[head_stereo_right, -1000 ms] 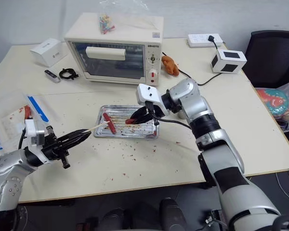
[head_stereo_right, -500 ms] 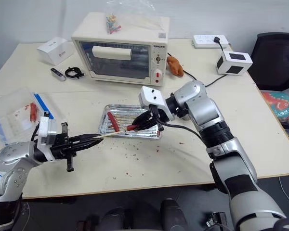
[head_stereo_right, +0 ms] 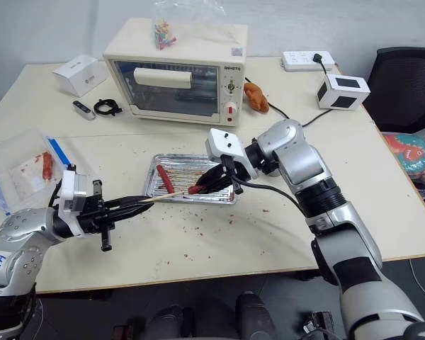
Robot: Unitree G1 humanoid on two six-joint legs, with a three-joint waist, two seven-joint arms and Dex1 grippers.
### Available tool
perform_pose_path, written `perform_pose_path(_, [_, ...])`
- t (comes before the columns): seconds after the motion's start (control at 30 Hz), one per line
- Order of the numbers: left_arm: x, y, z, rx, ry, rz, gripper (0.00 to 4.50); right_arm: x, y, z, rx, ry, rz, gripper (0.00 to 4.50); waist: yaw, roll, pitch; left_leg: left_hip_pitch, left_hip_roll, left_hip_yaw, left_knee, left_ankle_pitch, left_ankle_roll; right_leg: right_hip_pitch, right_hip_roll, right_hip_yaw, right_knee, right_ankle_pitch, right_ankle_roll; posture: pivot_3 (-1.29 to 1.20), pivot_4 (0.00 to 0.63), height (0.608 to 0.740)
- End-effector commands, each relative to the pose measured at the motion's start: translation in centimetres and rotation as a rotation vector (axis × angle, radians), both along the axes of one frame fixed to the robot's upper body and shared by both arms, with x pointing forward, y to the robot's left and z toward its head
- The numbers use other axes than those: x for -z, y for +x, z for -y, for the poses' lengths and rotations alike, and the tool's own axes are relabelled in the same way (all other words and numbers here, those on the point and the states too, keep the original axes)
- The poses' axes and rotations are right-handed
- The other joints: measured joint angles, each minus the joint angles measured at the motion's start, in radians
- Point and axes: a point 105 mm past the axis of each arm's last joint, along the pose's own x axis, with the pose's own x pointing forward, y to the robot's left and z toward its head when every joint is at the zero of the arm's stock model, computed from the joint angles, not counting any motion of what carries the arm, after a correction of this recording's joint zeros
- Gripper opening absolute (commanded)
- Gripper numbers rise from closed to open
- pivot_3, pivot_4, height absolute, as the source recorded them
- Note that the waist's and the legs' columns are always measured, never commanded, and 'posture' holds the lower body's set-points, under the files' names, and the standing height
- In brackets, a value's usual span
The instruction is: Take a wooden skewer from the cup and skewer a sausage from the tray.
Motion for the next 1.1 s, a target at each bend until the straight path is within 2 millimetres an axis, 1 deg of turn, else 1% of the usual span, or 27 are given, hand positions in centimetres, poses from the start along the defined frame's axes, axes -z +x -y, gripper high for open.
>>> perform_pose_path(0.03, [-0.4,-0.1,-0.1,-0.006,0.018,0.025,0.0,-1.3,-0.5,0.1,-0.043,0.013,0.019,0.75,0.0,0.0,0.0,0.0,0.0,0.0,0.0,0.0,0.0,0.0,0.0,0.0,0.0,0.0,0.0,0.0,0.15,0.74])
perform_pose_path(0.63, [-0.2,0.4,0.8,0.011,0.007,0.034,0.0,-1.4,-1.3,-0.5,-0.069,0.024,0.008,0.75,0.001,0.0,0.0,0.0,0.0,0.0,0.0,0.0,0.0,0.0,0.0,0.0,0.0,0.0,0.0,0.0,0.15,0.74])
perform_pose_path(0.93, [-0.3,0.7,0.8,0.006,-0.001,0.04,0.0,-1.4,-1.5,-0.4,-0.076,0.021,-0.001,0.75,0.001,0.0,0.0,0.0,0.0,0.0,0.0,0.0,0.0,0.0,0.0,0.0,0.0,0.0,0.0,0.0,0.15,0.74])
perform_pose_path(1.1, [-0.3,0.8,0.5,-0.002,0.001,0.038,0.0,-1.4,-1.5,-0.1,-0.074,0.014,-0.005,0.75,0.001,0.0,0.0,0.0,0.0,0.0,0.0,0.0,0.0,0.0,0.0,0.0,0.0,0.0,0.0,0.0,0.15,0.74])
